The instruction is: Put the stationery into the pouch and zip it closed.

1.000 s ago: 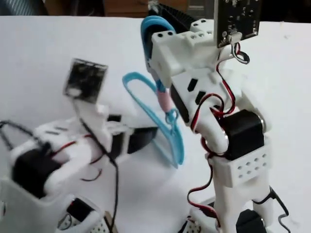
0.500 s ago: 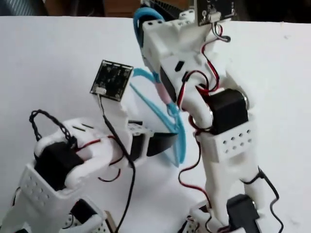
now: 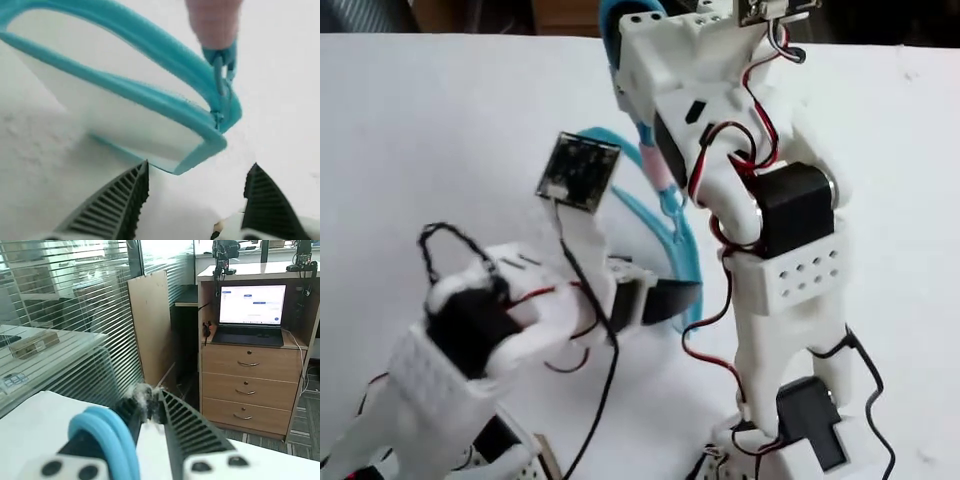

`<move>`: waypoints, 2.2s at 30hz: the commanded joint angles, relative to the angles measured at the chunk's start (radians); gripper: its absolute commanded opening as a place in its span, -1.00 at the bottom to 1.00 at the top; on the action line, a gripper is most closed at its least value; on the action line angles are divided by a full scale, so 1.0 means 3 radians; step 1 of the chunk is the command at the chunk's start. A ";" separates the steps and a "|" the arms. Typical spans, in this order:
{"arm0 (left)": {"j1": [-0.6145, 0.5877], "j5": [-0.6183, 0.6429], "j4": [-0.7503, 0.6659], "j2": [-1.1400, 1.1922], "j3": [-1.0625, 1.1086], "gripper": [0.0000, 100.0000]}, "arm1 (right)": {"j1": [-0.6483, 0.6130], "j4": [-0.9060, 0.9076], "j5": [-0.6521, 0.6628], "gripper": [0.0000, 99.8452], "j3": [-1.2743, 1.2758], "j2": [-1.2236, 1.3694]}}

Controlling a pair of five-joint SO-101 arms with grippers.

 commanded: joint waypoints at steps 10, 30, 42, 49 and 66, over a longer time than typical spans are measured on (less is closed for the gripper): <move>-0.0504 -0.0169 -0.0501 0.0079 0.0358 -0.65 | 0.0008 0.0008 0.0020 -0.97 -0.0128 -0.0028; -0.1880 -0.1601 -0.0020 0.0069 0.0363 -0.95 | 0.0008 -0.0013 0.0020 -0.97 -0.0133 -0.0054; -0.1874 -0.2128 -0.0046 -0.0826 0.0496 -0.95 | 0.0146 0.0013 0.0343 -0.97 -0.0169 -0.0125; -0.1885 -0.2215 -0.0051 -0.1179 0.1043 -0.95 | 0.0151 0.0105 0.0936 -0.97 -0.0153 -0.0299; -0.2135 -0.2220 -0.0051 -0.1511 0.1299 -0.95 | 0.0928 0.0084 0.1954 -0.97 -0.0164 -0.0570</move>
